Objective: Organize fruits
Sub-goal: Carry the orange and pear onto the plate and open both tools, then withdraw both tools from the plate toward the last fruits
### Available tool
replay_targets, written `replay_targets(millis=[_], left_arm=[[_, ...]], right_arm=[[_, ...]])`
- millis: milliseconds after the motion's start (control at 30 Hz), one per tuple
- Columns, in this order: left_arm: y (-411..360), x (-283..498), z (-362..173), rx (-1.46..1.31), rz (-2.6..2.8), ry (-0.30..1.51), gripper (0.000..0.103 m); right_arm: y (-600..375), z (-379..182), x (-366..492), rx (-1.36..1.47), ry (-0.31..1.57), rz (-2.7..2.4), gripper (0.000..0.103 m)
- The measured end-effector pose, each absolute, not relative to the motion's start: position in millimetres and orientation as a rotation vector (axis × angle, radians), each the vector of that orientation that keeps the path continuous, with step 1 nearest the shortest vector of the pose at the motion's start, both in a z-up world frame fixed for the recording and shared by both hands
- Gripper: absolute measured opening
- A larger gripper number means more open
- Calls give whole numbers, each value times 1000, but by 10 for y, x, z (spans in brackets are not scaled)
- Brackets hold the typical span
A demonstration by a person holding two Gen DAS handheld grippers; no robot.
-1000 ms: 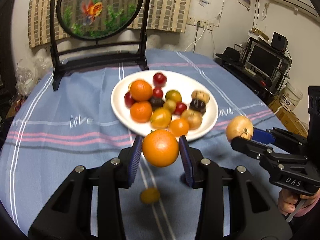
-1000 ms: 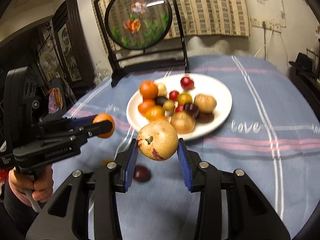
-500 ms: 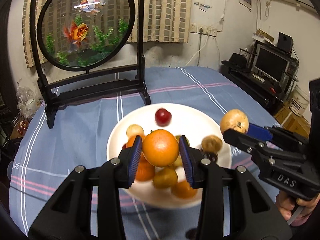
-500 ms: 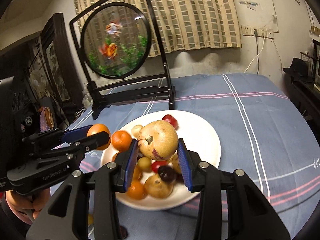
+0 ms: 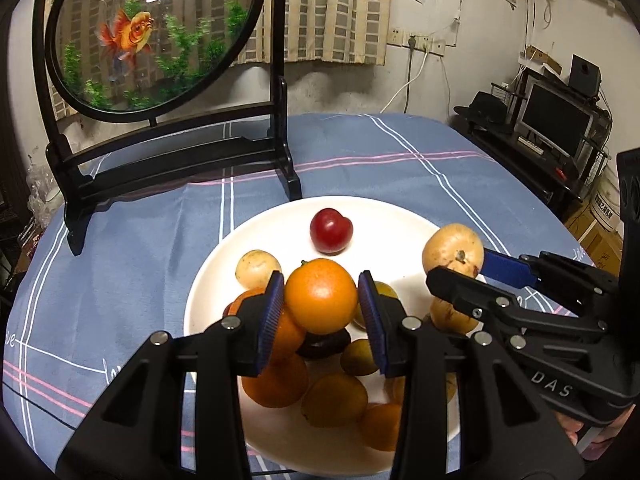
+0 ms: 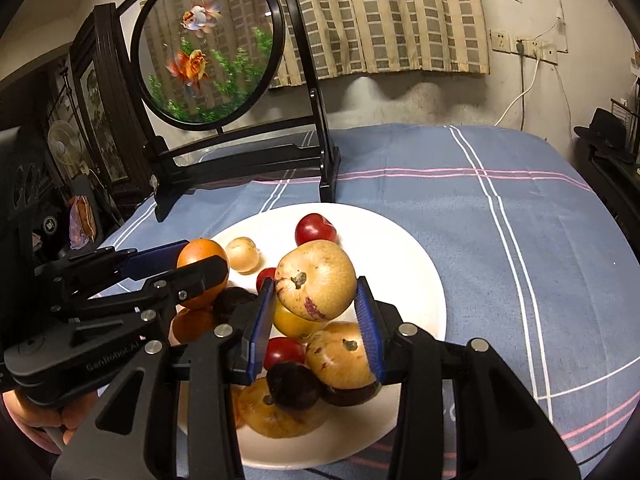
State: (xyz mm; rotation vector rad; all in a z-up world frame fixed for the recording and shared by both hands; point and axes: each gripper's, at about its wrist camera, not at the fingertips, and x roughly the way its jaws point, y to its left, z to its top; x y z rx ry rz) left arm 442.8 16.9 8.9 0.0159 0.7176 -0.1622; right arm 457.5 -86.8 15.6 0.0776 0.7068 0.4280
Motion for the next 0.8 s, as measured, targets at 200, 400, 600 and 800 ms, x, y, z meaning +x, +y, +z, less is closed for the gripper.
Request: replay_targets(millis=[200, 400, 600, 800], left_arm=[[130, 4467, 72, 42, -154, 718, 39], [114, 4483, 65, 45, -152, 718, 39], [118, 4508, 36, 45, -145, 722, 42], [121, 4434, 109, 72, -69, 677, 74]], right_arm=[[-829, 93, 4646, 67, 720, 432, 40], [-857, 34, 4690, 75, 737, 430, 40], [-870, 17, 4713, 71, 738, 419, 40], [-892, -5, 4741, 55, 760, 396, 41]])
